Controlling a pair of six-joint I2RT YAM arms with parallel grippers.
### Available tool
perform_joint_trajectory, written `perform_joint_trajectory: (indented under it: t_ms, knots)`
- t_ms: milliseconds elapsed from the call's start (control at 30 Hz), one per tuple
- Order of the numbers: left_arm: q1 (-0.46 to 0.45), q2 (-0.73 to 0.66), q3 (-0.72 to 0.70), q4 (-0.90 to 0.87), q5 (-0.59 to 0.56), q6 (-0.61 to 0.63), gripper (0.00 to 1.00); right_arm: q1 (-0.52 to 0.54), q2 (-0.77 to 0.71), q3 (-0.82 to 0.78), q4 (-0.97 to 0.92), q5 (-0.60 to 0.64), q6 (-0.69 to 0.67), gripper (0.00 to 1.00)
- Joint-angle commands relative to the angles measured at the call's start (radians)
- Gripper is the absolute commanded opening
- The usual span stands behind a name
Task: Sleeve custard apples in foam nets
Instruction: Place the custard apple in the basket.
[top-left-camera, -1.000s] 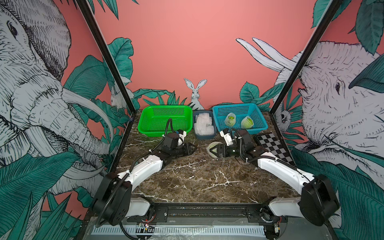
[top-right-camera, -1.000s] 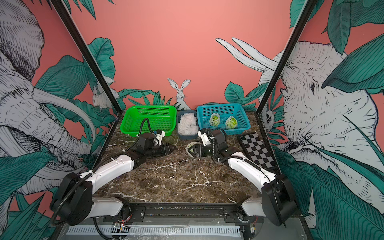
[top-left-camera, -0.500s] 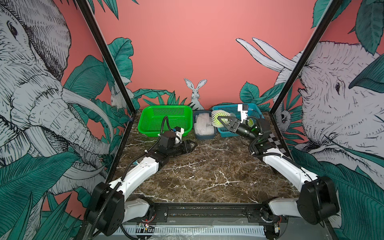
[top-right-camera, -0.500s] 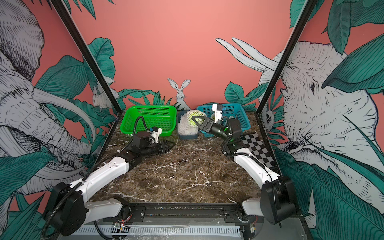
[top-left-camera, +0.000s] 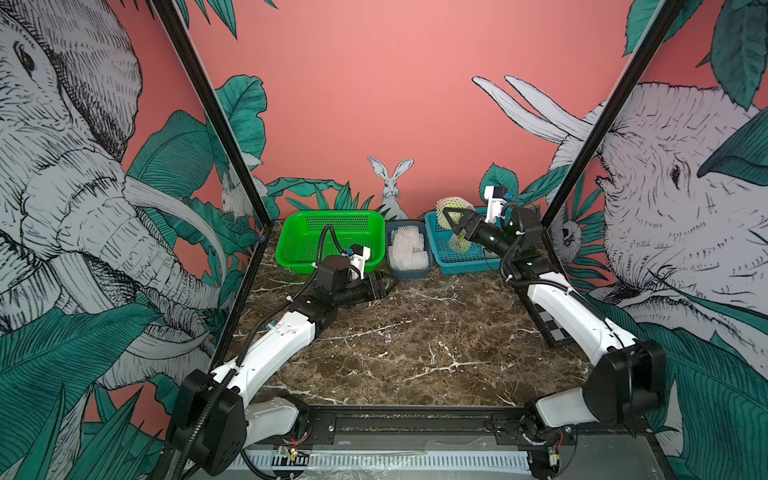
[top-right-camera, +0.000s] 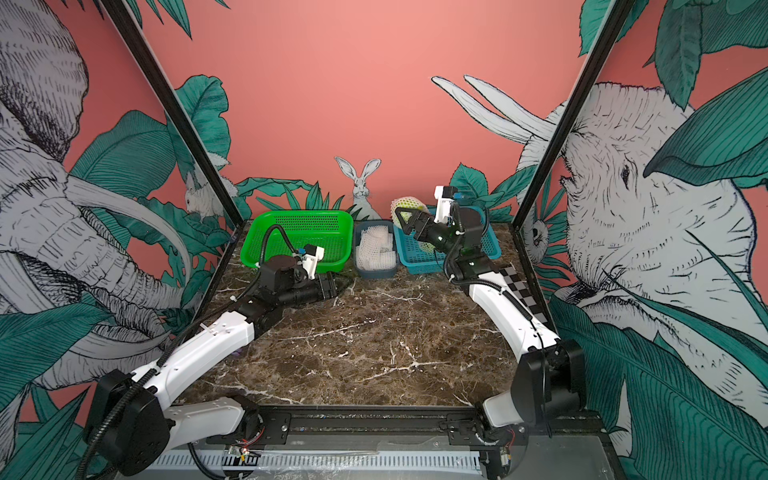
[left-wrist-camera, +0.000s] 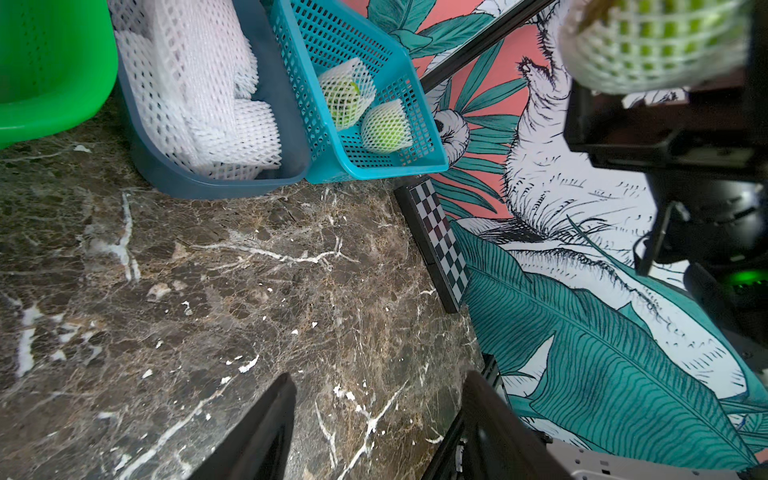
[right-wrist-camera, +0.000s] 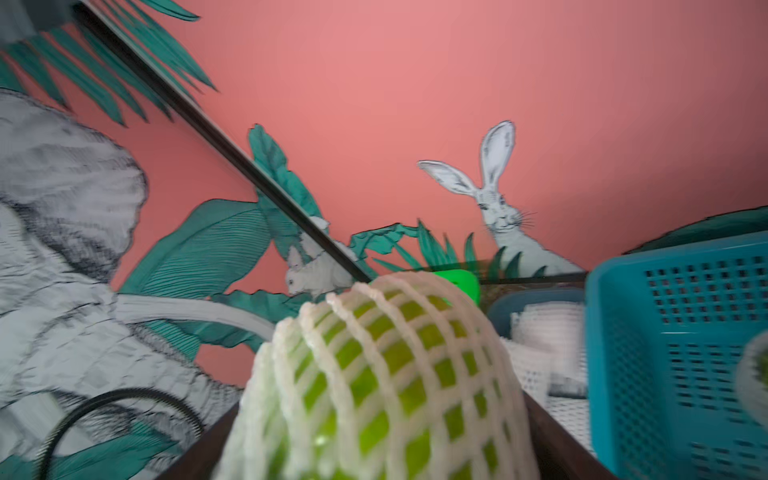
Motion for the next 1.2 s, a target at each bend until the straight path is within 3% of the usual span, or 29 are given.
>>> perform_joint_trajectory:
  t_ms: [0,167,467,1167]
  knots:
    - [-0.005,-0.028,-0.029,0.059,0.007,-0.028,0.66,-0.008,0.093,0.073,-0.185,0.177,-0.181,0.85]
    - [-0.012,-0.004,-0.040,0.077,0.007,-0.040,0.66,-0.009,0.268,0.141,-0.232,0.292,-0.215,0.85]
    - [-0.016,0.041,-0.054,0.100,0.004,-0.056,0.65,-0.011,0.475,0.254,-0.358,0.372,-0.241,0.85]
    - [-0.016,0.059,-0.073,0.105,-0.009,-0.065,0.65,-0.011,0.747,0.637,-0.799,0.365,-0.304,0.85]
